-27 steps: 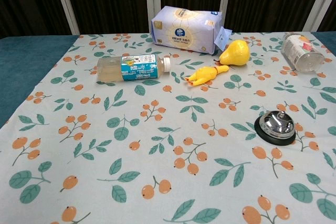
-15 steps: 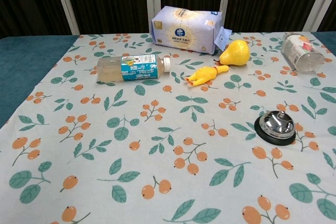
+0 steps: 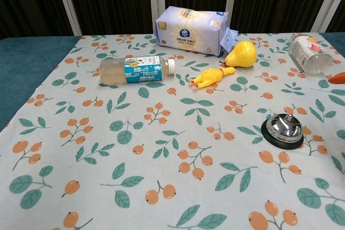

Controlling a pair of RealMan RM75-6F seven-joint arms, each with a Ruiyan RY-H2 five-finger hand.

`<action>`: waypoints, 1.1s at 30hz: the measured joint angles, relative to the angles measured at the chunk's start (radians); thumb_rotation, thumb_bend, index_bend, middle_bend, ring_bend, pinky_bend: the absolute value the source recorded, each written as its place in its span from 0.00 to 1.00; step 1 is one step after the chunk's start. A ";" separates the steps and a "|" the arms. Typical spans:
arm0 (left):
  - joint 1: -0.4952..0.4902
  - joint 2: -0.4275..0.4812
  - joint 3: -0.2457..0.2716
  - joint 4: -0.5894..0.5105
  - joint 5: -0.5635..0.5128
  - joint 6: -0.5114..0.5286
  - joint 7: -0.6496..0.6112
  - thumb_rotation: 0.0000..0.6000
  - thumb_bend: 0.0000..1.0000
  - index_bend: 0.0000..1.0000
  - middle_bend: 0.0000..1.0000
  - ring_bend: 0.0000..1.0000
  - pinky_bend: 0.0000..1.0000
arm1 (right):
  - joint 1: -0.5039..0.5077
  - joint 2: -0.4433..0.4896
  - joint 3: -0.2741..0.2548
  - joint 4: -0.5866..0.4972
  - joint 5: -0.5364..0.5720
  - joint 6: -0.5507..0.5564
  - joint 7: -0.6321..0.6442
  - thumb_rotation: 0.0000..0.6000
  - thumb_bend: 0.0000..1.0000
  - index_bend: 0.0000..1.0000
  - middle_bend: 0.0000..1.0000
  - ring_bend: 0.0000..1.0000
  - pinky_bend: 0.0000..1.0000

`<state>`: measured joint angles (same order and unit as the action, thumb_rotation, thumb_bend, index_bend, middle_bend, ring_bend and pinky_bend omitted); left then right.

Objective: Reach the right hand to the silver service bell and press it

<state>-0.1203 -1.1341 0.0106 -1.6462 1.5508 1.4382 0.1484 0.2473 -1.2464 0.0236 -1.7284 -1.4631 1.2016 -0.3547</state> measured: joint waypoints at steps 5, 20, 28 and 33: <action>0.000 -0.001 -0.002 0.000 -0.006 -0.002 0.000 1.00 0.05 0.00 0.00 0.00 0.00 | 0.038 -0.074 0.012 0.017 0.040 -0.052 -0.073 1.00 0.87 0.00 0.00 0.00 0.00; -0.004 0.003 -0.001 -0.006 -0.007 -0.011 -0.006 1.00 0.05 0.00 0.00 0.00 0.00 | 0.084 -0.192 0.032 0.070 0.139 -0.091 -0.177 1.00 0.87 0.00 0.00 0.00 0.00; -0.003 0.003 0.001 -0.009 -0.007 -0.013 -0.001 1.00 0.05 0.00 0.00 0.00 0.00 | 0.089 -0.195 0.023 0.073 0.146 -0.089 -0.182 1.00 0.87 0.00 0.00 0.00 0.00; -0.003 0.003 0.002 -0.008 -0.007 -0.013 -0.001 1.00 0.05 0.00 0.00 0.00 0.00 | 0.092 -0.201 0.010 0.084 0.149 -0.093 -0.194 1.00 0.90 0.00 0.00 0.00 0.00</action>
<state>-0.1231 -1.1315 0.0124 -1.6543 1.5435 1.4255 0.1476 0.3390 -1.4473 0.0340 -1.6443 -1.3146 1.1087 -0.5489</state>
